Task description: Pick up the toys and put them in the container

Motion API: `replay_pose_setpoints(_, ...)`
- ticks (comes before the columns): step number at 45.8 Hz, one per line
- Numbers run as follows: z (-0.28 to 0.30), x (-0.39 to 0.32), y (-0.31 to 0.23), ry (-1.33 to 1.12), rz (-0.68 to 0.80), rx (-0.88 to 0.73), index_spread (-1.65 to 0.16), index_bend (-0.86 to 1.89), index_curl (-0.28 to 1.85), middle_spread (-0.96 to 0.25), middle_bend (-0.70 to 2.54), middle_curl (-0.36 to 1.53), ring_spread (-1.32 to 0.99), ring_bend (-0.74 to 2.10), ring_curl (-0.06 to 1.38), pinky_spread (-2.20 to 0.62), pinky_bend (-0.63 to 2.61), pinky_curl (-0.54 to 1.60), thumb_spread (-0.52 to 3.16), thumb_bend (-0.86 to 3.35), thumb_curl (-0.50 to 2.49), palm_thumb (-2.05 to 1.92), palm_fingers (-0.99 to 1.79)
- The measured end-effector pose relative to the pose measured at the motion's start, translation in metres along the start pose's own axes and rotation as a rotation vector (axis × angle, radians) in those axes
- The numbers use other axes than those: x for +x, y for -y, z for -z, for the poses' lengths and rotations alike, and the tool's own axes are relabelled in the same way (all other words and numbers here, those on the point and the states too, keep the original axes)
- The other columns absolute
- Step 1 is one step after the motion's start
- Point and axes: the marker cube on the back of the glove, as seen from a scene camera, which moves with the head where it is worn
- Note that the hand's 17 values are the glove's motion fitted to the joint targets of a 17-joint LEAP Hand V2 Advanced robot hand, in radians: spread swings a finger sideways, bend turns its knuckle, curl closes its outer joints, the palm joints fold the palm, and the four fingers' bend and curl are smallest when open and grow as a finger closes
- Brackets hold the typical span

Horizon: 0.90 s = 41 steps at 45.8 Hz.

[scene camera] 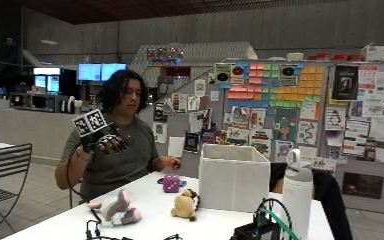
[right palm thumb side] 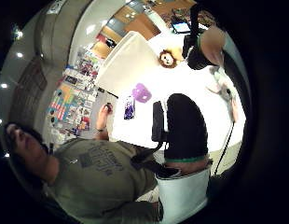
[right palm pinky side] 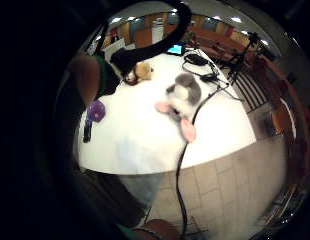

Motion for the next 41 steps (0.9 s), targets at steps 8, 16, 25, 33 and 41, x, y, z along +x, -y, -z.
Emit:
replay_pose_setpoints(8,0.013,0.009,0.02,-0.06,-0.039,0.014,-0.34,0.29,0.24,-0.21,0.33,0.18,-0.4,0.62,0.2,-0.19,0.4,0.25,1.53,0.09,0.16,0.0,0.77)
replay_pose_setpoints(16,-0.027,0.05,0.064,-0.148,-0.179,0.01,-0.37,0.27,0.27,-0.21,0.29,0.2,-0.4,0.59,0.2,-0.17,0.45,0.28,1.54,0.07,0.19,-0.01,0.68)
replay_pose_setpoints(25,-0.119,0.142,0.107,-0.271,-0.378,-0.109,-0.38,0.24,0.3,-0.21,0.21,0.21,-0.38,0.55,0.21,-0.16,0.54,0.32,1.52,0.07,0.22,0.02,0.52)
replay_pose_setpoints(33,-0.179,0.154,0.104,-0.092,-0.582,-0.196,-0.36,0.12,0.28,-0.13,0.14,0.2,-0.25,0.38,0.18,-0.1,0.6,0.36,1.32,0.0,0.25,0.0,-0.1)
replay_pose_setpoints(41,-0.183,0.148,0.103,-0.227,-0.657,-0.017,-0.36,0.01,0.22,-0.1,0.24,0.24,-0.2,0.53,0.2,-0.07,0.68,0.35,1.37,0.13,0.33,0.28,0.21)
